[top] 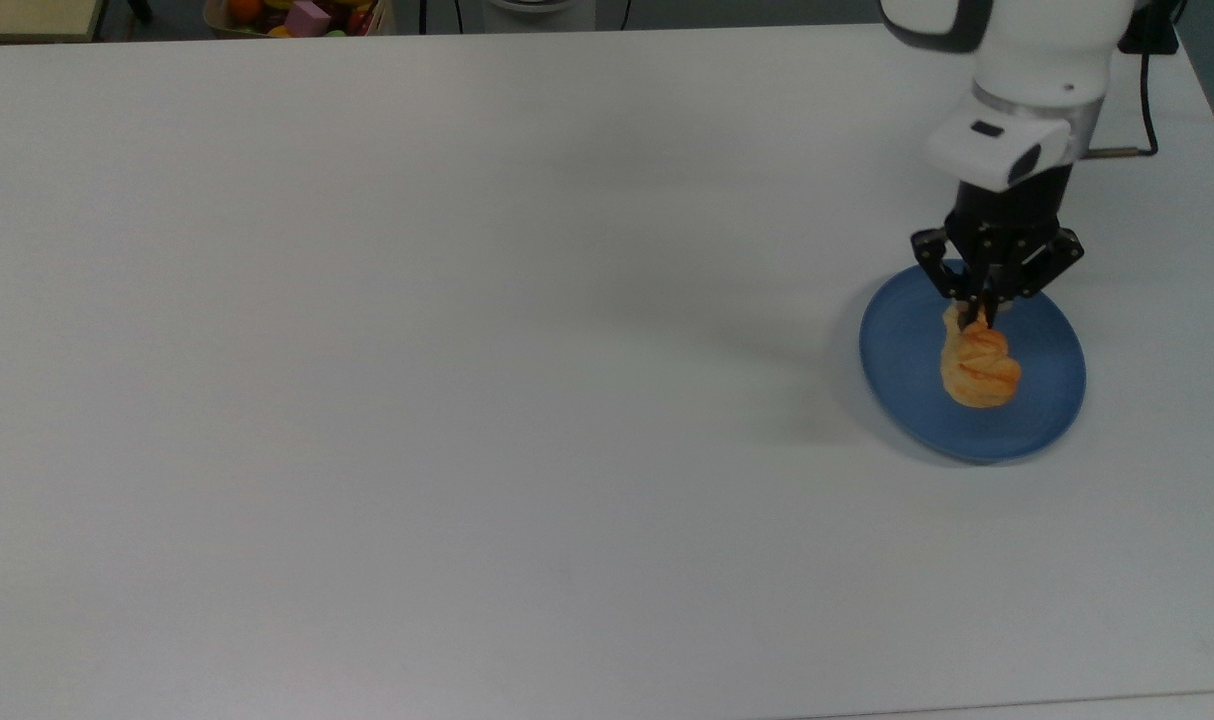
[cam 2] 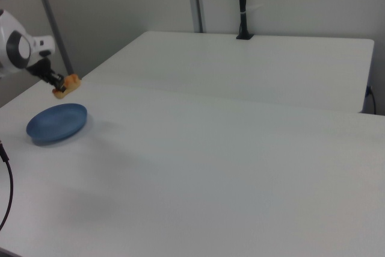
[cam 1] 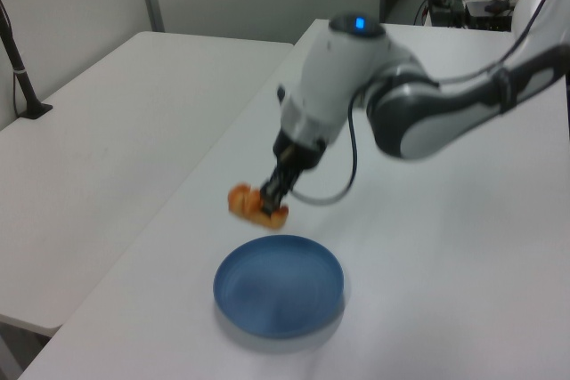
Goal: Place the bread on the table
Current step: 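Carry the bread roll away from the plate across the table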
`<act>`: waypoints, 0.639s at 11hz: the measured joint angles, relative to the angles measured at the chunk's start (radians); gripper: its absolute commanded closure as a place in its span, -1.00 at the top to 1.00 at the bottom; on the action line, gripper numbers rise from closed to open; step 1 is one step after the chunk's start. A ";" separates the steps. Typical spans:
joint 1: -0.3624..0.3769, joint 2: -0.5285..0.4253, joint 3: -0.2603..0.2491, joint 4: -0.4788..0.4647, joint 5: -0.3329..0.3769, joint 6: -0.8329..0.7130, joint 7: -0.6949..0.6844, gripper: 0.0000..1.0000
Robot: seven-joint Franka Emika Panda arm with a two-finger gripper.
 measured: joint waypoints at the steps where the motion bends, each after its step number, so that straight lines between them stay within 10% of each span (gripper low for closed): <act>1: -0.025 -0.044 -0.001 -0.011 0.000 -0.035 -0.013 -1.00; 7: -0.210 -0.477 -0.003 -0.401 0.048 -0.156 -0.224 -1.00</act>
